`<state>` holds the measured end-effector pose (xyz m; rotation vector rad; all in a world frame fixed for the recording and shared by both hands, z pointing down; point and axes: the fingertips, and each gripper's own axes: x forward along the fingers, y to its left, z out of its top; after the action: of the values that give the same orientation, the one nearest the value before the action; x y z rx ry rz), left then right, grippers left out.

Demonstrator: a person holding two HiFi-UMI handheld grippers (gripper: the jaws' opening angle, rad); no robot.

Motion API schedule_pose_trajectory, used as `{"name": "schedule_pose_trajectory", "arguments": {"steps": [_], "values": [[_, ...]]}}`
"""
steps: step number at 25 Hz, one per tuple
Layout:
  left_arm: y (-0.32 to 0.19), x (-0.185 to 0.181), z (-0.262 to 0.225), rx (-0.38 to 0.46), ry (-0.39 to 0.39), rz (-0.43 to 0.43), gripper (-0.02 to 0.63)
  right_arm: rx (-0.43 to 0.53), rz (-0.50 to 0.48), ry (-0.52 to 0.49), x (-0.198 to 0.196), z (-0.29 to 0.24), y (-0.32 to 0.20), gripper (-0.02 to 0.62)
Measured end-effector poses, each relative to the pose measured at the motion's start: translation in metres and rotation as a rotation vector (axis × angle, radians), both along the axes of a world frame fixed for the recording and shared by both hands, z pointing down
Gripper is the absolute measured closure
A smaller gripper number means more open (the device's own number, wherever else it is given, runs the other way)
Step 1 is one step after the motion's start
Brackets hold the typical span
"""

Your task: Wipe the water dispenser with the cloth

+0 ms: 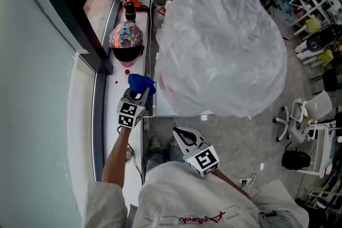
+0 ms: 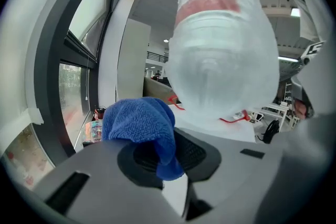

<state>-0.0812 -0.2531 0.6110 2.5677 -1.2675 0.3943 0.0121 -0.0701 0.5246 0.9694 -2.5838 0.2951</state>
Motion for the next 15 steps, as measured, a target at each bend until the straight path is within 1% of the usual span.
{"name": "schedule_pose_trajectory", "arguments": {"steps": [4, 8, 11, 15], "values": [[-0.048, 0.005, 0.002, -0.006, -0.034, 0.006, 0.548, -0.001, 0.013, 0.007, 0.003, 0.001, -0.006, 0.581], [-0.088, 0.001, 0.015, -0.07, -0.027, -0.033, 0.548, -0.011, 0.019, 0.014, 0.003, 0.003, -0.009, 0.581], [-0.111, 0.0, 0.027, -0.112, -0.024, -0.058, 0.548, -0.028, 0.028, 0.029, 0.008, 0.007, -0.009, 0.58], [-0.129, 0.006, 0.035, -0.136, -0.055, -0.045, 0.548, -0.045, 0.039, 0.04, 0.012, 0.011, -0.011, 0.581]]}}
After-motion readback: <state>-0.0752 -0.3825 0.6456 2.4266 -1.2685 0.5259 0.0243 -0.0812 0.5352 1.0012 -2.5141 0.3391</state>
